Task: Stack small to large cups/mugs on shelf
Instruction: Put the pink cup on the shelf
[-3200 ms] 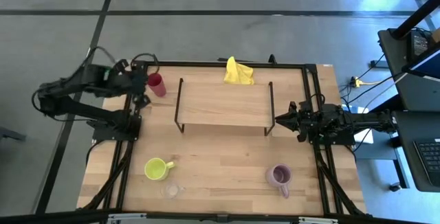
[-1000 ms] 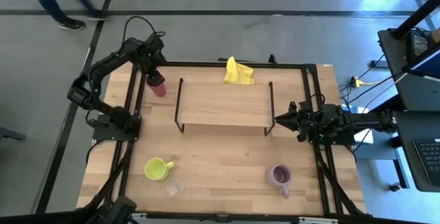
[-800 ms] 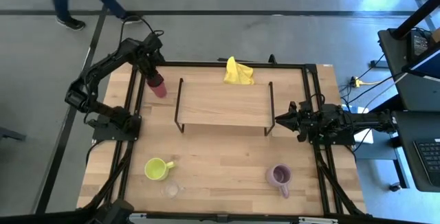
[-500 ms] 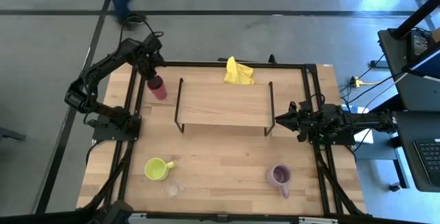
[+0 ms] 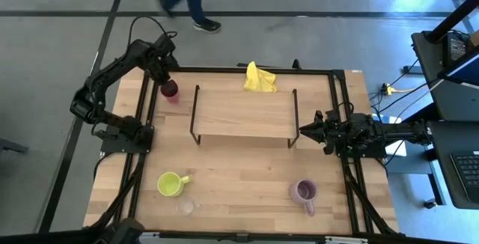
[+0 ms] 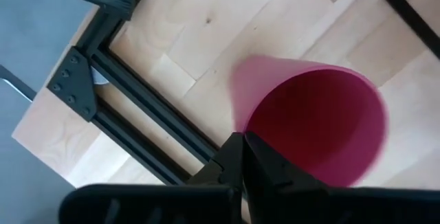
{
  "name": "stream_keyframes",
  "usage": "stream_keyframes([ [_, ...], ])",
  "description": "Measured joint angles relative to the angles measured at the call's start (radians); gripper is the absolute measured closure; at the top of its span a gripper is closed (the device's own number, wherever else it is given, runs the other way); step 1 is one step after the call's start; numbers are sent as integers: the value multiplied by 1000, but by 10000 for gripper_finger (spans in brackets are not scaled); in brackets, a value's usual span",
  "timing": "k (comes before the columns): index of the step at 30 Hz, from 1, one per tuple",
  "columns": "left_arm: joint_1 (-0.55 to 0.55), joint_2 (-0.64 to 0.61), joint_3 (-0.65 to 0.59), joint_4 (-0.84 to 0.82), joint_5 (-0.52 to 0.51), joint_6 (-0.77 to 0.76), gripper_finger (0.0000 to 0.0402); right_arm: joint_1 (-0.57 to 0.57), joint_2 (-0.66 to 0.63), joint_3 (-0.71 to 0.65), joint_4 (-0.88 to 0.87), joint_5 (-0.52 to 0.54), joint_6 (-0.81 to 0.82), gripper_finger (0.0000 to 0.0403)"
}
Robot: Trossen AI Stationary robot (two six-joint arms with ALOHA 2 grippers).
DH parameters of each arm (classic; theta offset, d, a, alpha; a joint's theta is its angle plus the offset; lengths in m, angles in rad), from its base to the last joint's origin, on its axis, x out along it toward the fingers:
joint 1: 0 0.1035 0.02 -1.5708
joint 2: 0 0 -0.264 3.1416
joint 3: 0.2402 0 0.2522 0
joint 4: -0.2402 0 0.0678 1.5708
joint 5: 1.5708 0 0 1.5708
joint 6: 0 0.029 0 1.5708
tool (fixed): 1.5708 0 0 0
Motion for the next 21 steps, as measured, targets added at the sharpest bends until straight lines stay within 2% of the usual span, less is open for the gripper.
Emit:
stream_keyframes([
  [10, 0, 1, -32, 44, 2, -5, 393, 0, 0, 0, 0, 0, 0, 318],
  [21, 0, 1, -32, 45, 57, -10, 330, 0, 0, 0, 0, 0, 0, 318],
])
